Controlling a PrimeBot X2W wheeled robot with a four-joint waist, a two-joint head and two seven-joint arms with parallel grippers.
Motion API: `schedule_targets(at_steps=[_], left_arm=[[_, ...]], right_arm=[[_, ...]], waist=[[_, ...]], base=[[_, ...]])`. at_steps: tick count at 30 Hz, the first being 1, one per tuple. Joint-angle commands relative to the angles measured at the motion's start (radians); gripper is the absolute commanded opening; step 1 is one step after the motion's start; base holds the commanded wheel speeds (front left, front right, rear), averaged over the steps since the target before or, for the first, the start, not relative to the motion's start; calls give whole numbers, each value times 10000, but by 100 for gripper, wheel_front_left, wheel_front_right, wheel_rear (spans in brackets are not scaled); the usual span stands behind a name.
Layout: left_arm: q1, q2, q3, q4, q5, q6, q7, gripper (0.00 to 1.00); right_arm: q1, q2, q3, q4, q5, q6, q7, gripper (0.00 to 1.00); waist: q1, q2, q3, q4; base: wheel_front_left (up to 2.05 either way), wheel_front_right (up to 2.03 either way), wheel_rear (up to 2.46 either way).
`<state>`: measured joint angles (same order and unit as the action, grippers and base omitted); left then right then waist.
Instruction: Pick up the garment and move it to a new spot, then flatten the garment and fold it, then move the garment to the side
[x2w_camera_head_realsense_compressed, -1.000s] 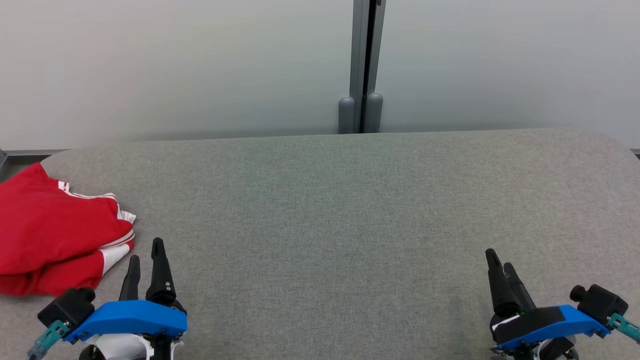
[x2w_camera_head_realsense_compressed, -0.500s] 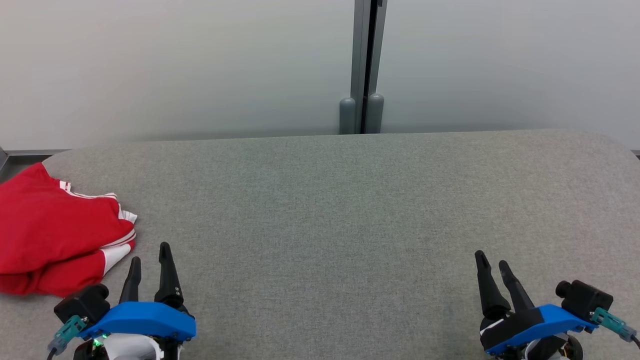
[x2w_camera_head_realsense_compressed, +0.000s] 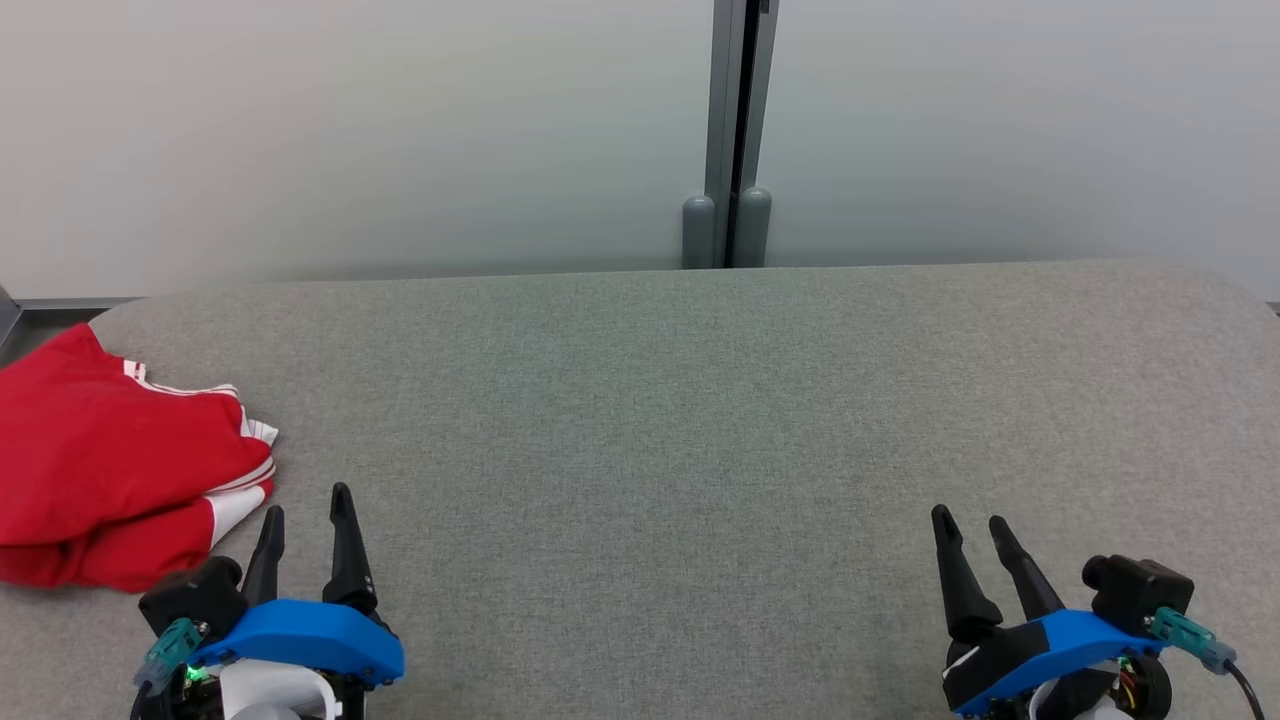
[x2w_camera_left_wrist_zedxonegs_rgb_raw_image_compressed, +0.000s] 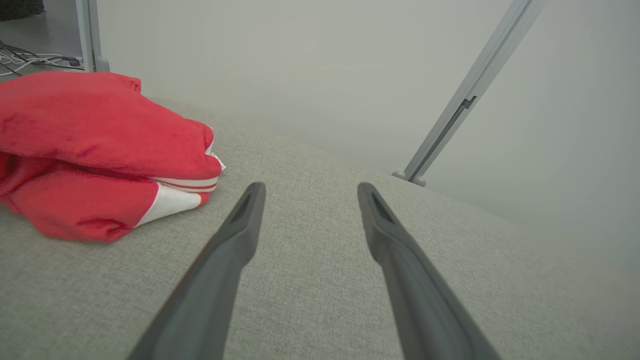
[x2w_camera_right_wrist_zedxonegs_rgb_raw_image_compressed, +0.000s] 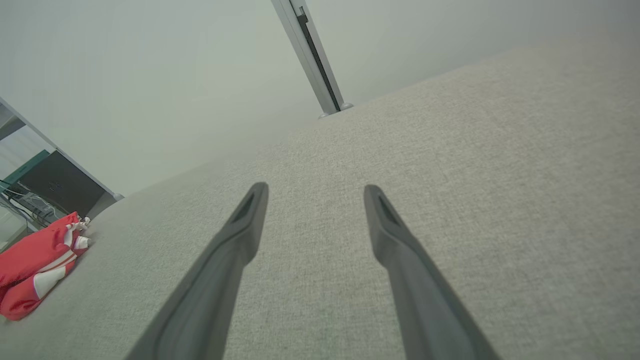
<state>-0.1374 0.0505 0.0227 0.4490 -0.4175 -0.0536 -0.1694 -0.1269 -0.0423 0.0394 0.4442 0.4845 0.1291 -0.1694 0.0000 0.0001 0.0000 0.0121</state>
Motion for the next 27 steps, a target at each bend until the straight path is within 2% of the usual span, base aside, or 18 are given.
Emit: schedule_targets(at_steps=[1,27], left_arm=[[-248,48,2,18,312,30,-109,100],[-521,104,61,905,2475,170,-651,100]], right_arm=[[-264,-85,44,12,-347,22,-107,100],[-531,-105,279,714,-3043,22,-654,100]], waist=[[0,-1,0,5],[0,-1,-58,12]], base=[[0,0,0],[0,0,0]])
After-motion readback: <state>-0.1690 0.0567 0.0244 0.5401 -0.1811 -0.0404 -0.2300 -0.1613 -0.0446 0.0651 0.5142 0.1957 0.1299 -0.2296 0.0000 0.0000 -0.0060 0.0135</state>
